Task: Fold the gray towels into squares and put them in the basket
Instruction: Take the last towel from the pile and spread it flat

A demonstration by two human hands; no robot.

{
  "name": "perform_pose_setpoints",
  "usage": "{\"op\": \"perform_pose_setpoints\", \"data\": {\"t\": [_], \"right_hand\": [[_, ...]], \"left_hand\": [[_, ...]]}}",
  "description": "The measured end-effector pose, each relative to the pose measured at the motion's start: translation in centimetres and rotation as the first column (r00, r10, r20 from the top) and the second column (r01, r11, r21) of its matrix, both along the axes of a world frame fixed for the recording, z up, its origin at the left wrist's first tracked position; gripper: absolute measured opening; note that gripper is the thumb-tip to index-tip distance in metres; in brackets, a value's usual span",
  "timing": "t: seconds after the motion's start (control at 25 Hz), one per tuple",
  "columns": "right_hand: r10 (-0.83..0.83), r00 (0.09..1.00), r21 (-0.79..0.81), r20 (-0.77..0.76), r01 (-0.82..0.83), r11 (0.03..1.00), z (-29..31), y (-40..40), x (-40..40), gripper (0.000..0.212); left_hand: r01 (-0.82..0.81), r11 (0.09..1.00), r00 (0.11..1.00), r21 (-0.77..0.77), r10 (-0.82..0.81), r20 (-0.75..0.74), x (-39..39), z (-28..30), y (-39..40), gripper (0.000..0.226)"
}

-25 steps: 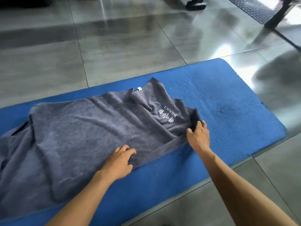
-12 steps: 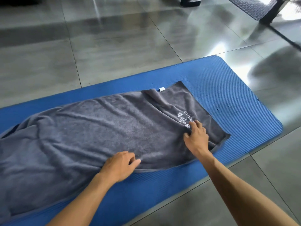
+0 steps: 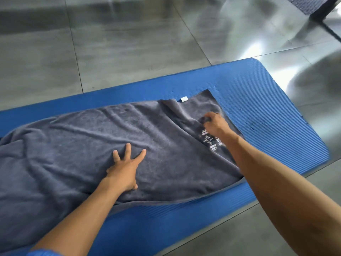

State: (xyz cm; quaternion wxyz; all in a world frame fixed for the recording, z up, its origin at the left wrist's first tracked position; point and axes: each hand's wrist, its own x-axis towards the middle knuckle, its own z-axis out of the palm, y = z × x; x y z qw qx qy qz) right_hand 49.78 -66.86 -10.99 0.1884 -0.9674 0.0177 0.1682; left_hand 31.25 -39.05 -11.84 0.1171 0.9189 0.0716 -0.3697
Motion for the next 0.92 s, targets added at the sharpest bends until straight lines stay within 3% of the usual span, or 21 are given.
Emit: {"op": "perform_pose_setpoints", "data": {"t": [0.16, 0.32, 0.6, 0.72, 0.84, 0.92], "right_hand": [[-0.105, 0.994, -0.008, -0.007, 0.105, 0.994, -1.1, -1.2, 1.4, 0.036], [-0.139, 0.988, 0.160, -0.060, 0.147, 0.976, -1.4, -0.6, 2.6, 0.020], [-0.035, 0.992, 0.110, -0.125, 0.049, 0.993, -1.0, 0.3, 1.4, 0.061], [-0.023, 0.998, 0.043, 0.065, 0.020, 0.999, -1.4, 0.8, -0.1, 0.069], [-0.243, 0.959, 0.065, 0.145, 0.236, 0.970, -0.7, 0.1, 1.6, 0.090], [-0.286, 0.953, 0.080, 0.103, 0.279, 0.957, -0.1, -0.5, 2.8, 0.087]], "left_hand": [[0.001, 1.000, 1.000, 0.020, -0.001, -0.002, 0.3, 0.2, -0.6, 0.121], [0.016, 1.000, 1.000, 0.020, -0.016, -0.004, 0.2, 0.2, -0.3, 0.121], [0.020, 0.999, 1.000, 0.027, -0.020, 0.021, -0.1, -0.2, -0.4, 0.121], [0.004, 1.000, 0.999, 0.010, -0.004, 0.034, -0.2, 0.0, -0.4, 0.121], [0.018, 1.000, 0.997, -0.015, -0.017, 0.069, -0.6, 0.3, -0.3, 0.120], [0.065, 0.997, 0.987, -0.045, -0.058, 0.149, -1.5, 0.0, 0.0, 0.115]]}}
